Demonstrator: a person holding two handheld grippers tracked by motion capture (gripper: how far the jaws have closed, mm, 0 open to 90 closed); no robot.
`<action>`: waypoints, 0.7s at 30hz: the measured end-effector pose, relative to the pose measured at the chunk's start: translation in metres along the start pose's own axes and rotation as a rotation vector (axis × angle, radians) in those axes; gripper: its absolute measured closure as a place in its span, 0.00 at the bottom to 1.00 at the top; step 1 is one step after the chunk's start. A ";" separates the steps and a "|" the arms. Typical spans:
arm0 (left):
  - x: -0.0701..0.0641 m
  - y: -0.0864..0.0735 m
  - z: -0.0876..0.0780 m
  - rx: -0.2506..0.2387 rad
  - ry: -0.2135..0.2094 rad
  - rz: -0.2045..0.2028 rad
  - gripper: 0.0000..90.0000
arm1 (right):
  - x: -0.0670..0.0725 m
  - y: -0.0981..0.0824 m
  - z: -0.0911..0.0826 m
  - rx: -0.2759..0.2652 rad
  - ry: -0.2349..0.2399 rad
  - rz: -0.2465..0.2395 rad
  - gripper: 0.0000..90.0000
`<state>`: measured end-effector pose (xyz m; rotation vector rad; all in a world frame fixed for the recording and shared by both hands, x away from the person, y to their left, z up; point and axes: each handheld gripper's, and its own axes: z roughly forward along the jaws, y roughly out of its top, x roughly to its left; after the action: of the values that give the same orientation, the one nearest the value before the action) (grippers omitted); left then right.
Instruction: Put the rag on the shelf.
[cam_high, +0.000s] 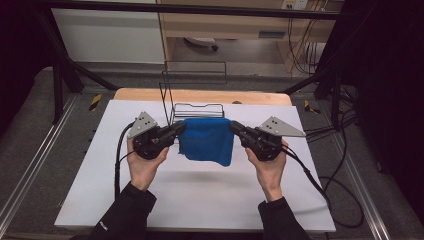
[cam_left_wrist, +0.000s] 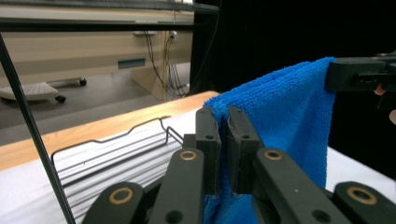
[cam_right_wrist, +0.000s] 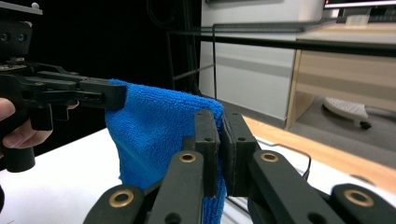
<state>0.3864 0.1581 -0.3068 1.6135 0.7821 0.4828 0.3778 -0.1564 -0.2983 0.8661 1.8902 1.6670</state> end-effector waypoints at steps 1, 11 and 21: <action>0.000 0.002 0.000 -0.009 0.001 -0.002 0.94 | 0.000 0.003 0.000 -0.009 -0.002 -0.005 0.96; 0.004 0.024 -0.006 -0.066 0.017 0.012 0.94 | 0.006 0.025 0.005 -0.066 -0.027 -0.053 0.96; 0.012 0.037 -0.006 -0.104 0.034 0.009 0.94 | 0.008 0.041 0.014 -0.101 -0.047 -0.069 0.96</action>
<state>0.3986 0.1683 -0.2712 1.5162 0.7632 0.5498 0.3881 -0.1386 -0.2591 0.7847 1.7679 1.6706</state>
